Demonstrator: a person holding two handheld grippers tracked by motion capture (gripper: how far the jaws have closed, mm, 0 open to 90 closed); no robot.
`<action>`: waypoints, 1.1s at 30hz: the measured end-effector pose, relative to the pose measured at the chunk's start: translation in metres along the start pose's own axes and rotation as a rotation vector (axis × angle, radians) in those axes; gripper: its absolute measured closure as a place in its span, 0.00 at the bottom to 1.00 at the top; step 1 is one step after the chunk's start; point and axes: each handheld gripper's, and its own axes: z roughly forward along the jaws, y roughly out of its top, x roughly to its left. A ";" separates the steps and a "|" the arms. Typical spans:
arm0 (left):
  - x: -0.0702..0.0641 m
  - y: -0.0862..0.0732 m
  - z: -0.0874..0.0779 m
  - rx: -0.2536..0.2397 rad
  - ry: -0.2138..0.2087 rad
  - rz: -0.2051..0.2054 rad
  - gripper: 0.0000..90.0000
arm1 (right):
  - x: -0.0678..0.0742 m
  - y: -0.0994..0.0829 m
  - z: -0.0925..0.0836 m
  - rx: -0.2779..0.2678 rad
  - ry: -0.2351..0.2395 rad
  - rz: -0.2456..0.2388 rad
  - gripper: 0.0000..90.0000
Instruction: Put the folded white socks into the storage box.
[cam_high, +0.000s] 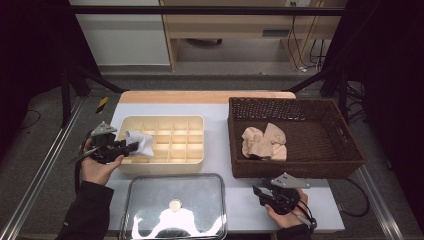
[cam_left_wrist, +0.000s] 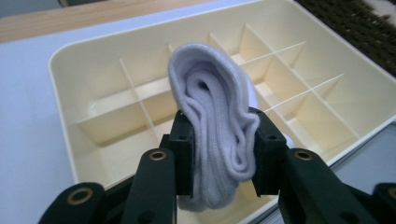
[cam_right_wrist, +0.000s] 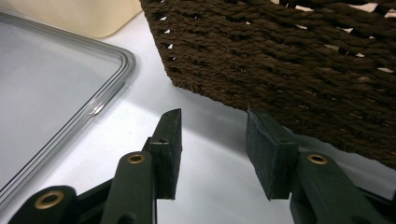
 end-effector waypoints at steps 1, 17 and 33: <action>0.002 -0.001 0.000 0.008 0.004 0.001 0.73 | 0.000 0.000 0.000 0.000 0.001 0.000 0.63; 0.007 -0.013 0.004 0.130 -0.008 0.047 0.74 | 0.000 0.000 0.002 0.010 0.002 0.002 0.63; -0.006 -0.009 0.015 0.188 -0.044 0.032 0.74 | 0.000 -0.001 0.004 0.024 0.009 0.006 0.62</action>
